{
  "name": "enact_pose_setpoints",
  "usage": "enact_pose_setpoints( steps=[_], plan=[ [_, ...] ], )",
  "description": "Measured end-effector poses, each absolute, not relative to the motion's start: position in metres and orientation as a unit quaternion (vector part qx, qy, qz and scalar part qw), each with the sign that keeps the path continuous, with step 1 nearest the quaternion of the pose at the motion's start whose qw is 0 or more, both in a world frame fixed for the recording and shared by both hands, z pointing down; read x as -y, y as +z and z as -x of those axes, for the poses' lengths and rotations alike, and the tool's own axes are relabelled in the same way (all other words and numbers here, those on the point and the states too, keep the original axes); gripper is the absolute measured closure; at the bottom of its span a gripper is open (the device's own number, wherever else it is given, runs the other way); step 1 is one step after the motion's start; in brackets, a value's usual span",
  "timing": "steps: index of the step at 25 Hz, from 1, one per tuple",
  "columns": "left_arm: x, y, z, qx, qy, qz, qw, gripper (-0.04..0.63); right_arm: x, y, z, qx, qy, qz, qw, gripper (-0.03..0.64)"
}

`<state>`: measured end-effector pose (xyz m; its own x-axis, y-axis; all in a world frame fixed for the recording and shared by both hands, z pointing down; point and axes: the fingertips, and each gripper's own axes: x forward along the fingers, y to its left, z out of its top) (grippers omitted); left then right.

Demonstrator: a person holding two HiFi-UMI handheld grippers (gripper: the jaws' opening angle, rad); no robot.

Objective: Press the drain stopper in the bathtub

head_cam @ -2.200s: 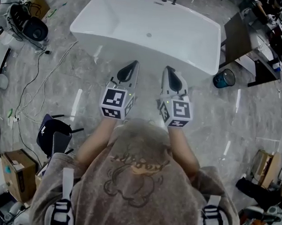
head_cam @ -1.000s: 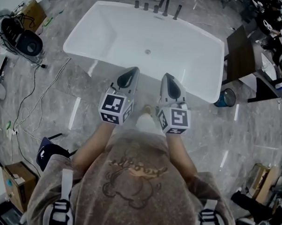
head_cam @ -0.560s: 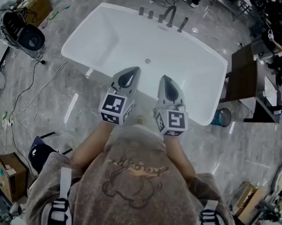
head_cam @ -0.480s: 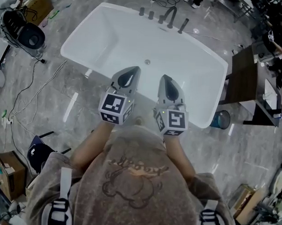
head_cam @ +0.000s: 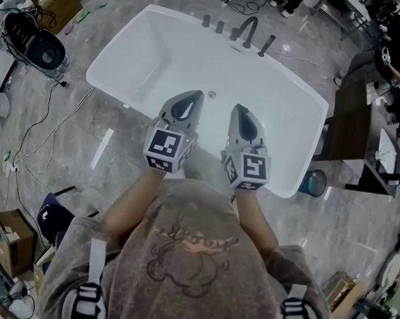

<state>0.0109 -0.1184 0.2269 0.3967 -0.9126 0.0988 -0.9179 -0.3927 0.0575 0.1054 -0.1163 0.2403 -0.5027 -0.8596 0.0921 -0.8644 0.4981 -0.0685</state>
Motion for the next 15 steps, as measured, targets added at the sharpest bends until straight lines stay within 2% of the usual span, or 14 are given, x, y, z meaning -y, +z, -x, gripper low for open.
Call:
enact_pose_setpoints(
  steps=[15],
  plan=[
    [0.224,0.239,0.009,0.521,0.038,-0.852,0.044,0.593,0.218,0.243,-0.081,0.850,0.056,-0.524,0.017,0.615]
  ],
)
